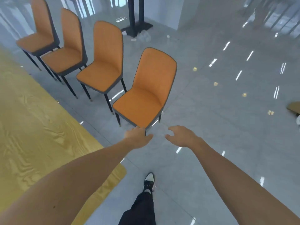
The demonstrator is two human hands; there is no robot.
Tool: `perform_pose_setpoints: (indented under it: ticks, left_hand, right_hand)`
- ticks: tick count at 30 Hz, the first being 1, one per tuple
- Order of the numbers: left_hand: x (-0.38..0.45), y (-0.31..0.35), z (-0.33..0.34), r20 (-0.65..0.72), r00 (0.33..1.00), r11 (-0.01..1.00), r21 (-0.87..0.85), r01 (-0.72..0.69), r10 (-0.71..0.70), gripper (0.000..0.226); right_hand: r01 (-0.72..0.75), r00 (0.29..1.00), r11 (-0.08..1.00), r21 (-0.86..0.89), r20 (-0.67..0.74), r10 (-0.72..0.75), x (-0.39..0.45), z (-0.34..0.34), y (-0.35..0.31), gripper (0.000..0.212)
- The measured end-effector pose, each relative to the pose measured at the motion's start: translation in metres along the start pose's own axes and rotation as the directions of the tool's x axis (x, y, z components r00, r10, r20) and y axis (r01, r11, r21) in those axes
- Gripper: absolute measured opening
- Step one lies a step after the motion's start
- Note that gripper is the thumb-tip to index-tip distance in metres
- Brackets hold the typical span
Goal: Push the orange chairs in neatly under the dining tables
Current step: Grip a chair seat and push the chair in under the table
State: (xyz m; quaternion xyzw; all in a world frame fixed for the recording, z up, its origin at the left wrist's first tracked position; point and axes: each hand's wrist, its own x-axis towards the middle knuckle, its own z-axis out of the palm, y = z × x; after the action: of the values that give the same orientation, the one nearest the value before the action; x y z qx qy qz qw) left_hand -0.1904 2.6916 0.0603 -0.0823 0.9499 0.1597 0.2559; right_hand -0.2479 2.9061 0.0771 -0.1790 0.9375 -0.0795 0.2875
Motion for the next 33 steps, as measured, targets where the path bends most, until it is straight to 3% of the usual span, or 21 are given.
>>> perform_pose_setpoints:
  ticks: [2, 5, 15, 18, 24, 28, 33]
  left_hand:
    - [0.049, 0.01, -0.018, -0.003, 1.0, 1.0, -0.017, 0.015, -0.015, 0.054]
    - [0.118, 0.027, -0.045, 0.004, 0.997, 0.997, -0.024, 0.074, -0.074, 0.051]
    - [0.311, 0.08, -0.165, -0.005, 0.975, 0.963, -0.157, 0.22, -0.223, 0.054]
    - [0.365, 0.092, -0.196, -0.051, 0.959, 0.938, -0.228, 0.262, -0.28, 0.041]
    - [0.456, 0.119, -0.215, -0.057, 0.876, 0.81, -0.412, 0.417, -0.48, 0.041]
    - [0.489, 0.138, -0.222, -0.028, 0.795, 0.687, -0.523, 0.505, -0.606, 0.038]
    - [0.522, 0.142, -0.236, 0.035, 0.653, 0.482, -0.645, 0.592, -0.756, 0.044]
  right_hand:
    - [0.047, 0.999, 0.999, -0.001, 0.018, -0.047, 0.045, -0.029, 0.015, 0.044]
    - [0.08, 0.997, 0.996, -0.047, 0.027, -0.079, 0.104, -0.07, 0.032, 0.053]
    - [0.268, 0.959, 0.957, -0.106, 0.128, -0.254, 0.317, -0.232, 0.08, 0.044]
    - [0.362, 0.93, 0.914, -0.183, 0.139, -0.341, 0.387, -0.274, 0.089, 0.052]
    - [0.597, 0.802, 0.74, -0.311, 0.192, -0.566, 0.516, -0.34, 0.098, 0.055]
    - [0.749, 0.656, 0.564, -0.348, 0.275, -0.703, 0.576, -0.372, 0.089, 0.049]
    - [0.866, 0.482, 0.343, -0.364, 0.42, -0.769, 0.637, -0.394, 0.057, 0.049]
